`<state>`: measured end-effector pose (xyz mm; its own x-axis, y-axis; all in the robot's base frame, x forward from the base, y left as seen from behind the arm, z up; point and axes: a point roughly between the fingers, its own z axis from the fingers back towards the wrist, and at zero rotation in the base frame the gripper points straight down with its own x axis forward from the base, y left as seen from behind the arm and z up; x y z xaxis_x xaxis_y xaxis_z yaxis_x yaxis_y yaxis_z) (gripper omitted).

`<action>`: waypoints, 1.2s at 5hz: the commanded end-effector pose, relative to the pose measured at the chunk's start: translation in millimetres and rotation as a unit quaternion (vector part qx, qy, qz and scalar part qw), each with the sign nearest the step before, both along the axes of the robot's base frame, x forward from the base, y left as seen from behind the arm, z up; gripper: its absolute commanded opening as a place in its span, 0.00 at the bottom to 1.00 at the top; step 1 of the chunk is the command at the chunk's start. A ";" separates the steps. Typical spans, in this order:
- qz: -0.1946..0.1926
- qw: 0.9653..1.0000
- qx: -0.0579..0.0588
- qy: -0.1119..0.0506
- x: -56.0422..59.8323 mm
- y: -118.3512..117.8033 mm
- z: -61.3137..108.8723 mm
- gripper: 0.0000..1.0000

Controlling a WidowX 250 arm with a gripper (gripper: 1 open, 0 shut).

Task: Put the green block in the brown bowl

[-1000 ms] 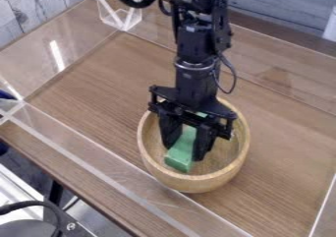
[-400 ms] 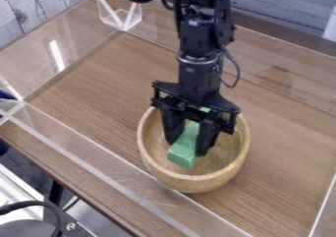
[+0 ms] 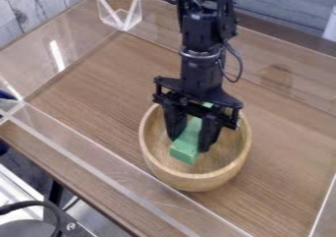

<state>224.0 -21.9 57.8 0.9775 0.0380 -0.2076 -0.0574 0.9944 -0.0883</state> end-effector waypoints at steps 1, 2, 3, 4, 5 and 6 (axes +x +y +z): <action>0.000 0.999 -0.002 -0.033 13.0 -0.7 15.3 1.00; 0.003 0.999 -0.007 -0.048 14.1 1.2 31.1 1.00; 0.006 0.997 -0.014 -0.074 18.1 6.0 58.2 1.00; 0.016 0.995 -0.016 -0.096 23.6 18.1 85.1 1.00; 0.025 0.993 -0.013 -0.112 28.5 32.8 108.5 1.00; 0.040 0.991 -0.005 -0.124 37.9 56.8 126.3 1.00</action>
<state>256.4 34.6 169.2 0.9916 0.1275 -0.0198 -0.1290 0.9839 -0.1234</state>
